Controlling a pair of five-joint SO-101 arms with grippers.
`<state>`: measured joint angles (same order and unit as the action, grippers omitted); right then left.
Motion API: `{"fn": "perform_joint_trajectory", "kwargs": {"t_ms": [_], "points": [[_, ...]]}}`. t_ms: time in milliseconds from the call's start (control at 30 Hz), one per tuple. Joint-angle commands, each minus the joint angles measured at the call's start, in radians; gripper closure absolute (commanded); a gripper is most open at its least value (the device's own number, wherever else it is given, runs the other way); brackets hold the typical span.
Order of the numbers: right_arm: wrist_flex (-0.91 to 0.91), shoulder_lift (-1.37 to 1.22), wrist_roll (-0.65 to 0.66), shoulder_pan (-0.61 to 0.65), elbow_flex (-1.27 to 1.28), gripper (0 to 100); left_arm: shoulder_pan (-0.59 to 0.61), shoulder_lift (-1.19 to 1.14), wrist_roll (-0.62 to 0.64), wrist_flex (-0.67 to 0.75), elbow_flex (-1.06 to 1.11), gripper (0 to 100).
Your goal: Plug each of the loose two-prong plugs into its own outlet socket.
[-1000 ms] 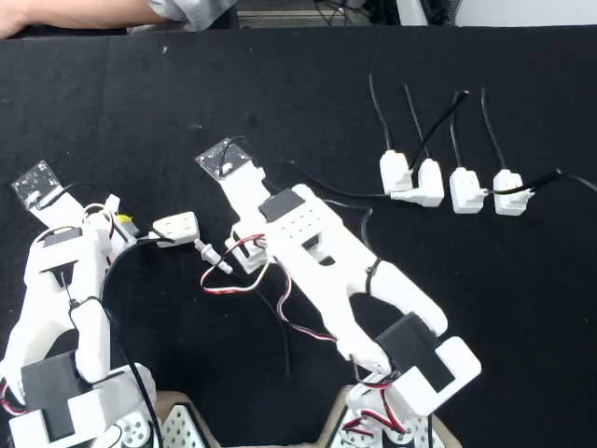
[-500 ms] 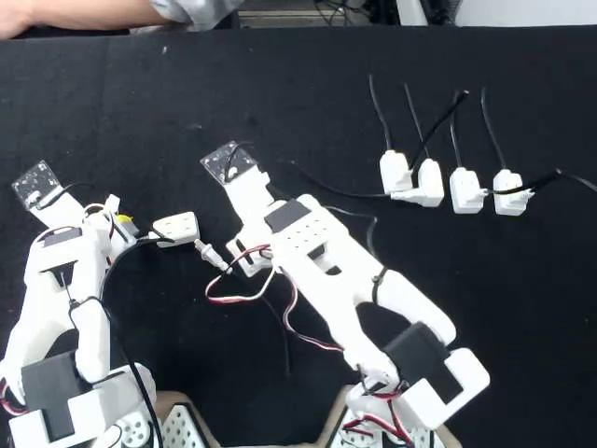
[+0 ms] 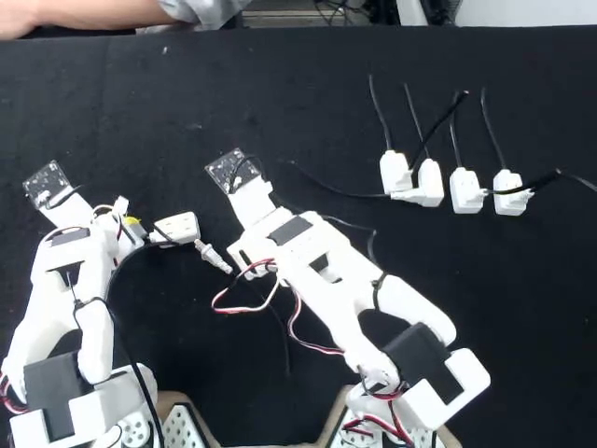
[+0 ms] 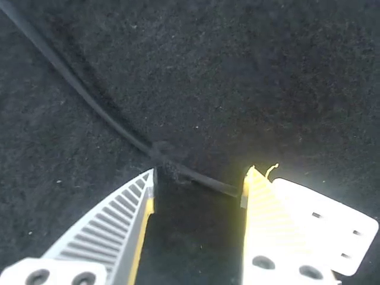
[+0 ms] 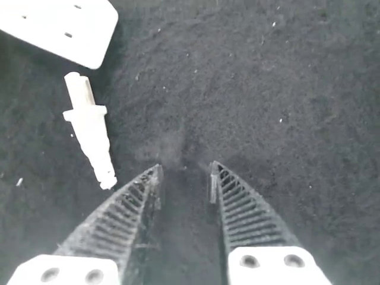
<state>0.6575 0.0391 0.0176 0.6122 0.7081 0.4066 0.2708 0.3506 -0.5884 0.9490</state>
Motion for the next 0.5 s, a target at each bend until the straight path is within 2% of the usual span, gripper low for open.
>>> {"fn": "perform_joint_trajectory", "kwargs": {"t_ms": [0,300,467], "points": [[-0.026,0.054,-0.008,0.014,-0.001,88.3,-0.021,0.011,0.009,0.009,-0.008,76],[-0.005,0.061,-0.009,0.014,-0.001,88.3,-0.021,0.008,0.011,0.011,-0.008,76],[-0.005,0.062,-0.061,0.014,-0.002,88.2,-0.021,0.011,0.011,0.011,-0.008,76]]}}
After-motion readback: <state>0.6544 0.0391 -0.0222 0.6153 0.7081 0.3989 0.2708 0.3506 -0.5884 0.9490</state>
